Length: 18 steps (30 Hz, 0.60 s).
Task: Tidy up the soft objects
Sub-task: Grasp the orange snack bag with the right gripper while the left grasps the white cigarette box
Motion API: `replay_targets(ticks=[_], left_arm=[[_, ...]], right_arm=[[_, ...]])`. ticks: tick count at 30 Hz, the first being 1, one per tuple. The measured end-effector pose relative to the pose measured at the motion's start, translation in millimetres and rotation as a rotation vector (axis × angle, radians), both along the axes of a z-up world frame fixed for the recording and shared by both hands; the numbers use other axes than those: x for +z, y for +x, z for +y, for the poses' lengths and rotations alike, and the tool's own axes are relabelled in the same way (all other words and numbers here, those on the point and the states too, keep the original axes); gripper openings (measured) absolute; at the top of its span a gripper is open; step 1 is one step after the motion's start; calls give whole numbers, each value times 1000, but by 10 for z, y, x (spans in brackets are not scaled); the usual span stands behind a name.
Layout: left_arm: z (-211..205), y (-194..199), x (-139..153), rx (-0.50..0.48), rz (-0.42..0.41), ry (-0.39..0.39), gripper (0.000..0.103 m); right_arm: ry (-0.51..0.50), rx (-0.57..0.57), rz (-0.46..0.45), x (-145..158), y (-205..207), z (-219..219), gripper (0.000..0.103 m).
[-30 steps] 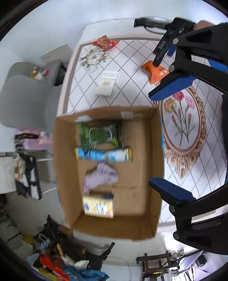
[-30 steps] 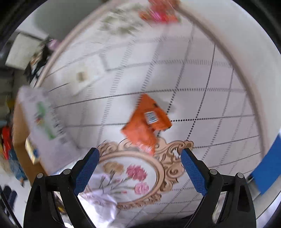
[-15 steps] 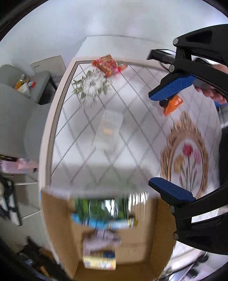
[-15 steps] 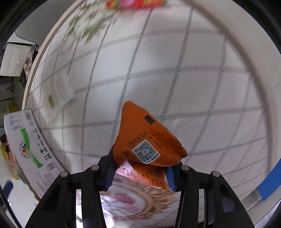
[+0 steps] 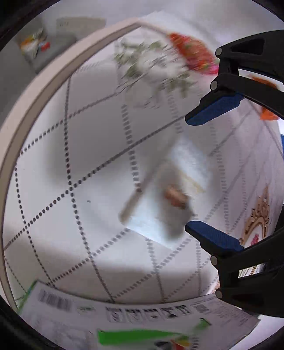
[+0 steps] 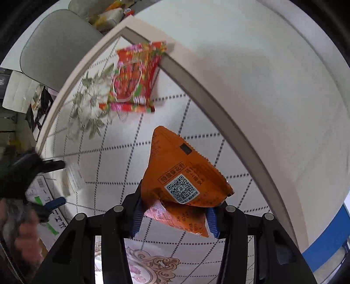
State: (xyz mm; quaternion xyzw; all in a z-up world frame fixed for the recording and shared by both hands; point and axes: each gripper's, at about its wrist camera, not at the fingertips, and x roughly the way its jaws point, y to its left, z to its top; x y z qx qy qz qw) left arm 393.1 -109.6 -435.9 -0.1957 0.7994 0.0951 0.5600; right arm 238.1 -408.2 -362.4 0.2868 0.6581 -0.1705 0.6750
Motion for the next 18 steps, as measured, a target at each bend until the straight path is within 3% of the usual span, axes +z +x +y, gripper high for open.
replay_targets(ticks=[2,6,13,18], left_arm=[[-54,95,22,-39,-25,84,90],[-317,171,17,-279,-51,246,96],[-313,-241,10,-383,-48,305,96],[-166,-529,-36,-349,-21,269,95]], right_arm=[[-8,9,-11,23,45,-18,50],[-6,24,-23,42,33,-64,50],[34,48,-29,-75,56,6,50],[57,59,-28,-127,76,52,50]])
